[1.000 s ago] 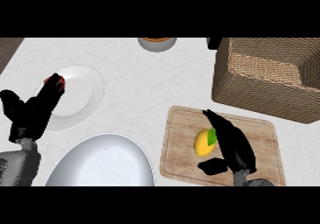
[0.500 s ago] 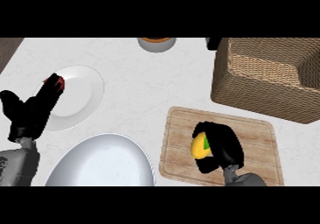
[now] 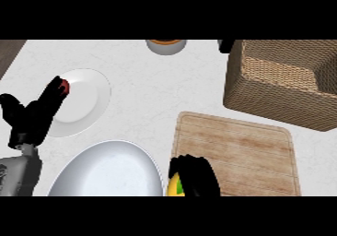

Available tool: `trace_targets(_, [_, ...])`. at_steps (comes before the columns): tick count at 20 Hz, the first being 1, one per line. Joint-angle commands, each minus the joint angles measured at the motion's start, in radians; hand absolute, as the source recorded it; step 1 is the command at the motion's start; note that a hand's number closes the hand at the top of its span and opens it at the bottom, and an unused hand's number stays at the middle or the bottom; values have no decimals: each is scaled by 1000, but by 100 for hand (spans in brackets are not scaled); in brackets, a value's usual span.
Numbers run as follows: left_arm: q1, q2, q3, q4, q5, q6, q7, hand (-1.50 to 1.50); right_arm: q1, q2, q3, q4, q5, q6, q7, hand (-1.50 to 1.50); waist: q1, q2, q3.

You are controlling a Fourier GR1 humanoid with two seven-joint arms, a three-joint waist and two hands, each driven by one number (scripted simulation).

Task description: Pick the lemon from the cutting board and place it in the basket

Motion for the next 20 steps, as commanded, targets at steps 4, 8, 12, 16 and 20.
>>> trace_targets(4, [43,-1,8,-36,10,-16,4,0,65,14,259,-66,-48,-154,128,150,-2,4,3])
trace_targets(8, [49,-10,-5,-73,15,-13,33,0,61,14,312,-205,-124,-349,86,150,2,0,4])
trace_targets(12, [24,-20,4,-26,3,9,8,0,-21,14,301,-291,-90,-450,58,150,-7,1,3])
trace_targets(16, [-2,2,4,-9,-5,3,43,0,-46,13,312,-395,29,-453,189,150,-27,-5,2])
trace_targets(20, [26,-6,9,-35,2,7,36,0,-87,12,239,-420,74,-397,261,150,-22,-5,1])
